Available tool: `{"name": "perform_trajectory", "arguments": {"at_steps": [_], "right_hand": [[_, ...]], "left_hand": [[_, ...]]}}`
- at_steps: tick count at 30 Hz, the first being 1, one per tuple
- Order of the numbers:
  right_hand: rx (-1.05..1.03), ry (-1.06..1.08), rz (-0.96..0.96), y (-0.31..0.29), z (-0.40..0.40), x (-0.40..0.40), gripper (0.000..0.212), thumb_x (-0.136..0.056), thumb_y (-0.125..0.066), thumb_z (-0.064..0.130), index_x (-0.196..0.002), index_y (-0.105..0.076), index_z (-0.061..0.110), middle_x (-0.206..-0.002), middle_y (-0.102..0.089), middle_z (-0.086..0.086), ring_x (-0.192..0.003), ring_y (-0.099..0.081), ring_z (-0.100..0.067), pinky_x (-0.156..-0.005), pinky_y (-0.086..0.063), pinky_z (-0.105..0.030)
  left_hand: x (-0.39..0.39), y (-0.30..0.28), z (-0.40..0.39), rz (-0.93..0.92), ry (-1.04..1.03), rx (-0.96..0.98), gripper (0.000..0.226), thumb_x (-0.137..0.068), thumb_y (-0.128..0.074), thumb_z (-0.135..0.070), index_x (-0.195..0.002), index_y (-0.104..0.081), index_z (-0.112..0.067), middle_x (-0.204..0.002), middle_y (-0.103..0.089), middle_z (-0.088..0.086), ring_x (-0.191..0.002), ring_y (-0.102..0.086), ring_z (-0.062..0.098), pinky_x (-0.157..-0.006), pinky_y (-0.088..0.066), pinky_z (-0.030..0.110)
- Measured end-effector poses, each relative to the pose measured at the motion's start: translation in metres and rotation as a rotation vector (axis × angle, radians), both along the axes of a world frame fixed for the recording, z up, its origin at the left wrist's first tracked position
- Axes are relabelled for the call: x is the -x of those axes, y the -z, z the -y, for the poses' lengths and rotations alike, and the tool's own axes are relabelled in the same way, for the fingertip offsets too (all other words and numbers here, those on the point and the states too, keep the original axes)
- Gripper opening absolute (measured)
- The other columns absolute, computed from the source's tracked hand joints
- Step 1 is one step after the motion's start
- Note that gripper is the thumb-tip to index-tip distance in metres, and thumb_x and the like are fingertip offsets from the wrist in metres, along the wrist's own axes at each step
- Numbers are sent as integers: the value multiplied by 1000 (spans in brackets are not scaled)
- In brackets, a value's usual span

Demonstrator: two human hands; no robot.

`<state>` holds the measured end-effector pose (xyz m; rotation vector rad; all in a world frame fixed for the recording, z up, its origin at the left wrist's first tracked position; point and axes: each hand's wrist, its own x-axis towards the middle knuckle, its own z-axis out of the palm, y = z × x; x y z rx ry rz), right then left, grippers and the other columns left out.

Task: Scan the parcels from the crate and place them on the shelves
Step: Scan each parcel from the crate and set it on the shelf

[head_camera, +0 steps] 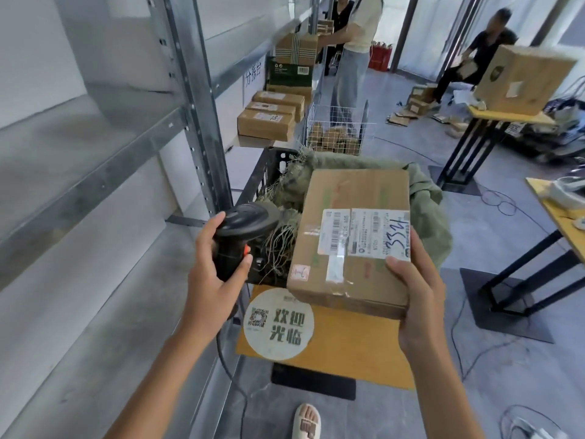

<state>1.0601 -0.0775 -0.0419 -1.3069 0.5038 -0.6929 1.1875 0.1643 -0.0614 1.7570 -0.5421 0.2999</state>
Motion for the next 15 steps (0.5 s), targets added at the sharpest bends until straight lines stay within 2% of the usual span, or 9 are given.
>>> {"name": "perform_trajectory", "arguments": {"at_steps": [2, 4, 6, 8, 10, 12, 14, 15], "right_hand": [[24, 26, 8, -11, 29, -23, 64, -77, -66, 27, -139, -57, 39, -126, -69, 13, -106, -69, -9, -69, -57, -21], [52, 56, 8, -19, 58, -46, 64, -76, -66, 26, -138, -58, 39, -122, -70, 16, -99, -70, -5, -65, -56, -19], [81, 84, 0, -25, 83, -69, 64, -76, -66, 25, -138, -58, 40, -120, -71, 16, -97, -71, -7, -65, -57, -20], [107, 114, -11, -25, 99, -92, 65, -76, -67, 26, -138, -57, 42, -122, -69, 16, -103, -69, -9, -69, -57, -19], [137, 138, -20, -18, 107, -112, 68, -76, -68, 27, -141, -54, 42, -132, -63, 17, -116, -63, -8, -82, -59, -25], [139, 158, -46, -7, 110, -126, 69, -77, -69, 27, -142, -52, 43, -144, -55, 17, -131, -53, -9, -102, -53, -39], [157, 162, -82, 5, 112, -139, 71, -76, -69, 28, -143, -51, 42, -149, -49, 19, -136, -47, -4, -110, -47, -41], [177, 164, -106, 10, 113, -145, 72, -76, -69, 30, -144, -50, 41, -150, -47, 21, -137, -44, 1, -112, -45, -40]], "left_hand": [[-24, -6, 21, -20, 2, 18, 86, -94, -70, -4, -135, -33, -69, -125, -66, 6, -99, -72, 18, -81, -58, 20], [-46, -10, 41, -35, -7, 22, 84, -95, -69, -5, -136, -33, -68, -128, -64, 12, -89, -73, 18, -76, -61, 28], [-66, -11, 60, -46, -25, 24, 82, -95, -70, -5, -138, -33, -64, -125, -64, 6, -76, -74, 14, -70, -63, 33], [-82, -8, 76, -64, -32, 40, 82, -95, -70, -4, -138, -34, -63, -117, -66, -10, -73, -74, 14, -69, -64, 40], [-94, -3, 91, -93, -17, 46, 82, -96, -68, -2, -138, -33, -63, -109, -67, -19, -78, -74, 15, -73, -64, 47], [-104, 1, 106, -134, -10, 49, 83, -96, -68, 1, -141, -34, -60, -109, -67, -19, -87, -75, 18, -82, -63, 51], [-117, 4, 120, -164, -18, 15, 81, -95, -69, -1, -144, -32, -54, -117, -68, -10, -97, -74, 19, -92, -60, 48], [-124, 3, 127, -162, -26, -31, 79, -95, -70, -4, -145, -30, -52, -124, -68, -3, -102, -73, 17, -96, -59, 41]]}}
